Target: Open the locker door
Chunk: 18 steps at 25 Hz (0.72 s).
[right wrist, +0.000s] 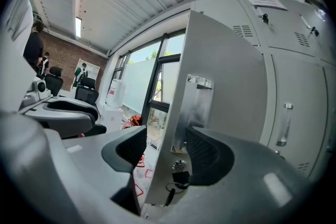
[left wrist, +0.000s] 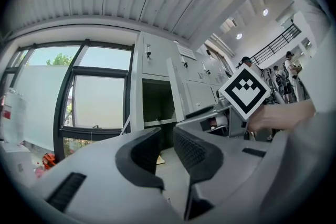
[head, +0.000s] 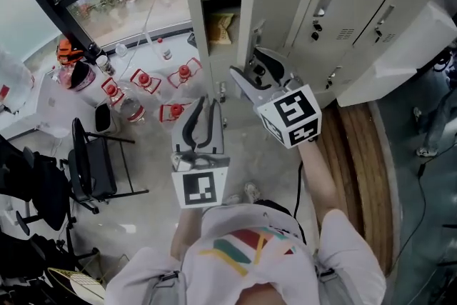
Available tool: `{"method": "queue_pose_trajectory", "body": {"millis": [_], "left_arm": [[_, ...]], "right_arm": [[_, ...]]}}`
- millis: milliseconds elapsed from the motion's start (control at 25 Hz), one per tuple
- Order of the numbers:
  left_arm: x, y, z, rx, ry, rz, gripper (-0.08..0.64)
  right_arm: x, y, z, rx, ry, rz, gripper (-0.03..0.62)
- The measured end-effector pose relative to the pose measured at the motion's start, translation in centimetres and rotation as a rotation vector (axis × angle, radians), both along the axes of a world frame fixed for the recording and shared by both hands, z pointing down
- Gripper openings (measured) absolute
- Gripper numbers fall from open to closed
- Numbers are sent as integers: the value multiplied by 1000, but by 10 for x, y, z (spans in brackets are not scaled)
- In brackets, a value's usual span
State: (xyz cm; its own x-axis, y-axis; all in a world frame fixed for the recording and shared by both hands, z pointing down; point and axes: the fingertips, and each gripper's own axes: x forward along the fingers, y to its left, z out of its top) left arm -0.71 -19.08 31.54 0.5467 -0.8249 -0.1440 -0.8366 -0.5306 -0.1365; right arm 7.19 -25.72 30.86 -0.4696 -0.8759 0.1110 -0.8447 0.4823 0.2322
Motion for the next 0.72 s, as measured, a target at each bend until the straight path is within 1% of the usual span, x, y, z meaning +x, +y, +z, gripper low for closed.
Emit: {"method": "queue_pose_trajectory", "body": {"millis": [200, 320, 480, 520, 680, 720], "left_arm": [[17, 3, 0, 5, -4, 53, 61], [26, 4, -1, 4, 0, 81, 61], [37, 7, 0, 2, -5, 112, 61], [39, 7, 1, -1, -5, 118, 61], [45, 7, 3, -5, -5, 138, 61], [46, 6, 3, -5, -6, 141, 61]], "right_arm": [[21, 21, 1, 32, 22, 56, 225], [32, 31, 2, 32, 24, 90, 225], [43, 40, 2, 40, 51, 141, 222], [46, 41, 2, 42, 57, 154, 219], [58, 47, 5, 50, 53, 201, 173], [60, 48, 5, 50, 50, 208, 173]]}}
